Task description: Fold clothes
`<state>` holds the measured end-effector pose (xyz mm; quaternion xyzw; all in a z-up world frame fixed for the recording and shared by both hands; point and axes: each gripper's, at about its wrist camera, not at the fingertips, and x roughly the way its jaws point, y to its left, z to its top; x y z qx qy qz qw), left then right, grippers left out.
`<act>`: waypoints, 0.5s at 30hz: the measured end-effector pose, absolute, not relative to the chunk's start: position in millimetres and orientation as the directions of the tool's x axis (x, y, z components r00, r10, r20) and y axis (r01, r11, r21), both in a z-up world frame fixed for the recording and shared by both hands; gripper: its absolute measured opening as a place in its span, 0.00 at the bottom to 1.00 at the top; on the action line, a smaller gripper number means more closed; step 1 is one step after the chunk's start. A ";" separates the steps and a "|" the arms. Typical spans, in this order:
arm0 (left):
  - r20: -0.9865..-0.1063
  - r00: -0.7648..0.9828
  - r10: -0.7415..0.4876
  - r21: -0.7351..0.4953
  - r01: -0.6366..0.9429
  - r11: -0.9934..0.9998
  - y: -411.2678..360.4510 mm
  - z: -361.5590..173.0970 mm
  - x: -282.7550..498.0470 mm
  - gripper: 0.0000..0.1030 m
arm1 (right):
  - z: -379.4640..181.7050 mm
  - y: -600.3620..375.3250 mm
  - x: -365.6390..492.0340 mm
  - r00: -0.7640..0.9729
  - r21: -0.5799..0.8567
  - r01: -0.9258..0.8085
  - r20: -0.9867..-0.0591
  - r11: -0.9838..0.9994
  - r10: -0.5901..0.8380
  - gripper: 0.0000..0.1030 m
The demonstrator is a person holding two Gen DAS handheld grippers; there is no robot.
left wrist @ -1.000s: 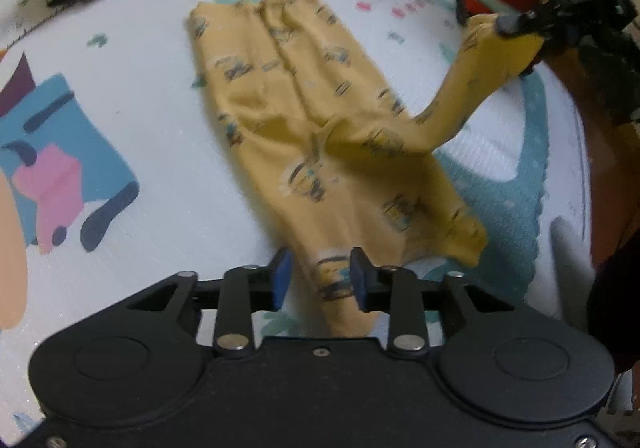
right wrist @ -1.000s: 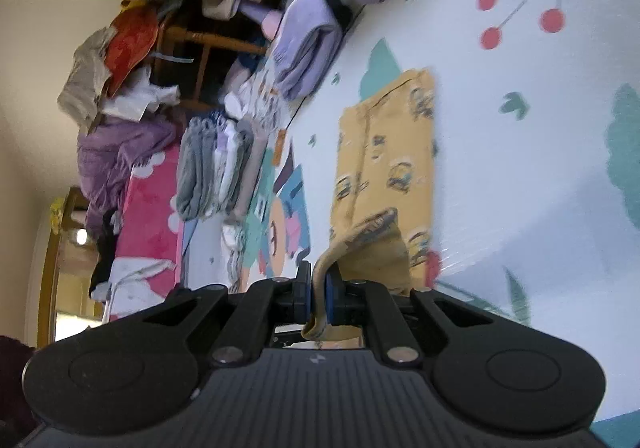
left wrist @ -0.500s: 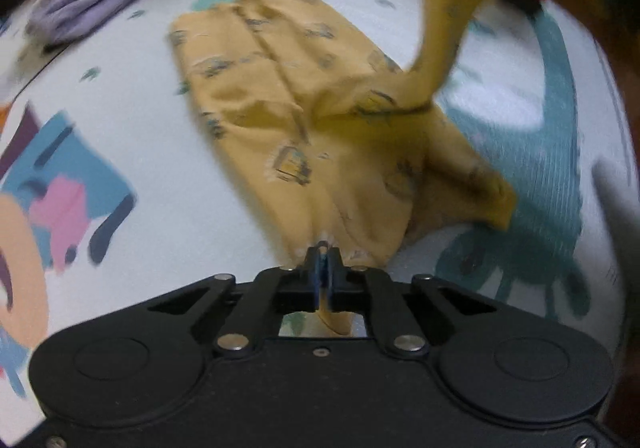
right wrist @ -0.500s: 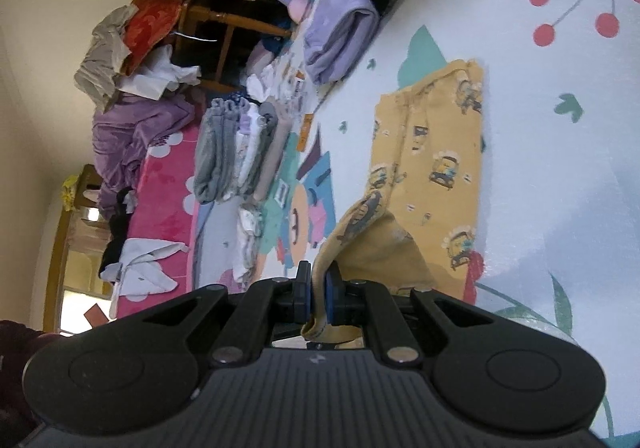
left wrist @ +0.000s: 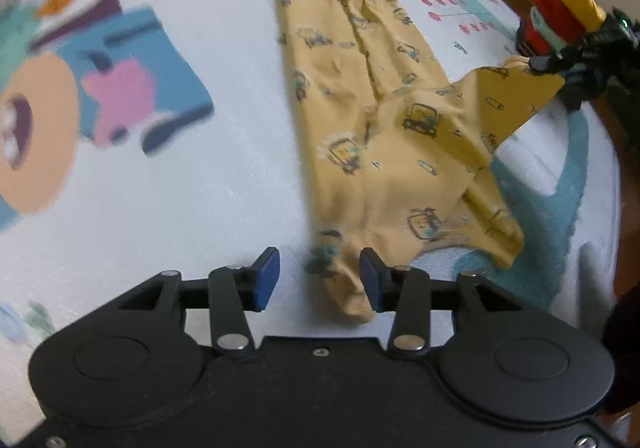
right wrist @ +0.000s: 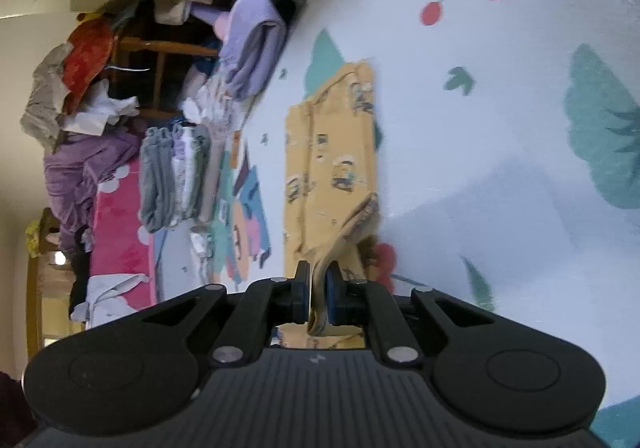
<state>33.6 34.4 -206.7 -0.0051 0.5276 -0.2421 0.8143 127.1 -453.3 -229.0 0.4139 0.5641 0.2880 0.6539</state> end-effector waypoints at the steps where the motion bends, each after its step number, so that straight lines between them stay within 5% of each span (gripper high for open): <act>1: -0.849 0.344 -0.402 -0.251 0.408 0.878 33.1 -201.7 33.4 0.40 | -230.6 -453.8 127.0 0.193 0.865 0.095 -0.501 0.492 0.844 0.12; 8: -0.816 0.331 -0.473 -0.148 0.673 0.725 -15.0 -196.4 27.2 0.33 | -223.8 -456.0 132.5 0.221 0.867 0.060 -0.495 0.495 0.840 0.12; 15: -0.815 0.302 -0.495 -0.180 0.680 0.711 -11.0 -196.1 24.4 0.35 | -213.5 -468.5 143.1 0.303 0.874 0.059 -0.476 0.483 0.825 0.12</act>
